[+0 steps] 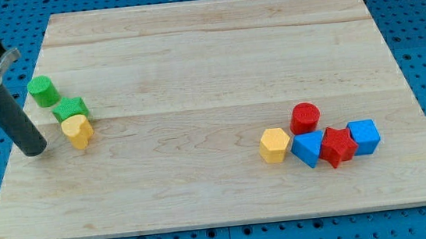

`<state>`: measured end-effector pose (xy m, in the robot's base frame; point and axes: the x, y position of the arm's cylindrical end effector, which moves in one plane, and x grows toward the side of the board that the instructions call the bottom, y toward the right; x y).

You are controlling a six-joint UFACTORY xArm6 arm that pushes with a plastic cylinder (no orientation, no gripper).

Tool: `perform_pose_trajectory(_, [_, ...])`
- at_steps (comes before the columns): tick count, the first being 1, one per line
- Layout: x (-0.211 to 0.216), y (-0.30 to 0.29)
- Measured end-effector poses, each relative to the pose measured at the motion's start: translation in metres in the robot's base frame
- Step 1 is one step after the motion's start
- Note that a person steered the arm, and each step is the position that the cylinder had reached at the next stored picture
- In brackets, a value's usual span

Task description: Push the yellow heart towards the center

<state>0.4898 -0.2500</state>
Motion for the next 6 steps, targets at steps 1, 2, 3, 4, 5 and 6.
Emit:
perform_pose_trajectory(1, [-0.006,0.012])
perform_pose_trajectory(2, [-0.008,0.071])
perform_pose_trajectory(3, [-0.014,0.095])
perform_pose_trajectory(4, [-0.027,0.073])
perform_pose_trajectory(5, [-0.037,0.053])
perform_pose_trajectory(6, [-0.042,0.096])
